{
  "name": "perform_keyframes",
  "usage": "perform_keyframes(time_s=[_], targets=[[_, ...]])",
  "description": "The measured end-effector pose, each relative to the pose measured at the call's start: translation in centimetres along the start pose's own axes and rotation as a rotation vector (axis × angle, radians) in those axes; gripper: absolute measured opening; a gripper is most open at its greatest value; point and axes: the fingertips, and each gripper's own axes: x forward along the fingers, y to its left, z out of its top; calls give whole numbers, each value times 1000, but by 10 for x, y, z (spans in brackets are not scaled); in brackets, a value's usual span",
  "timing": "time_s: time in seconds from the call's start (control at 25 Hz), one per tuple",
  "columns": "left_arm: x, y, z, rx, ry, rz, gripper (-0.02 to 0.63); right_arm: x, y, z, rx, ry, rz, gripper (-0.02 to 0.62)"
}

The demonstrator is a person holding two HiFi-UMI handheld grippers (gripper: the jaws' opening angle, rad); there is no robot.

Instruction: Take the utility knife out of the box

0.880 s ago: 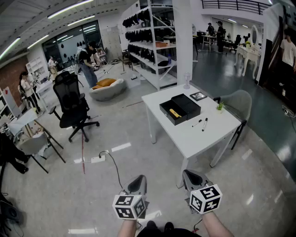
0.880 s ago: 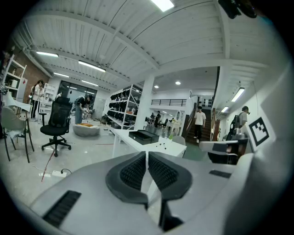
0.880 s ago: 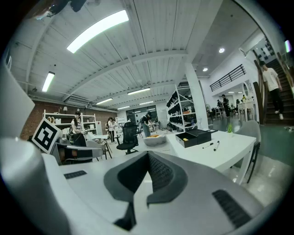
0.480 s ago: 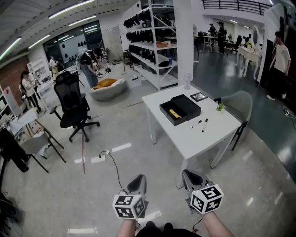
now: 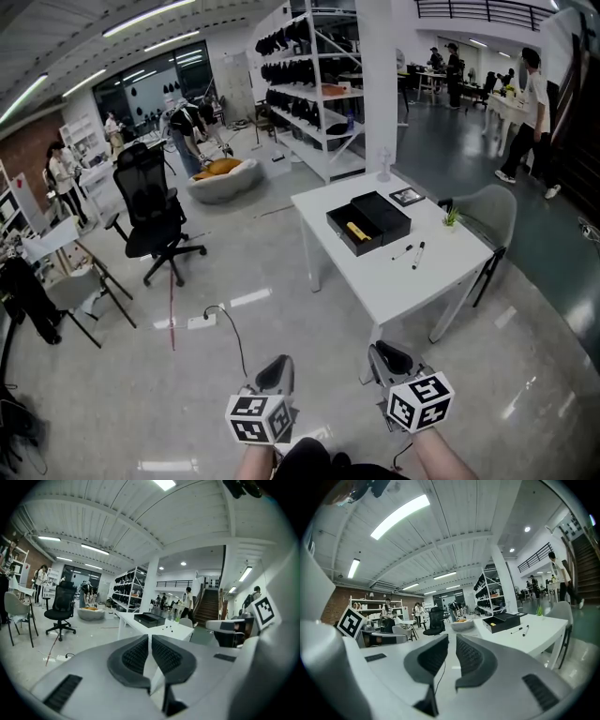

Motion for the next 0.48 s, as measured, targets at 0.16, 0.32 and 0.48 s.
perform_keyframes(time_s=[0.16,0.32,0.48], targets=[[5,6,-4,-7,9,10,26,7,-3,-2,2,10,5,60],[16,14,-1,-11,12,17,26,18,-13,3,7,8,-9,92],[40,28,3,-9,19,21,26,37,-28,5,5,22,-25,115]])
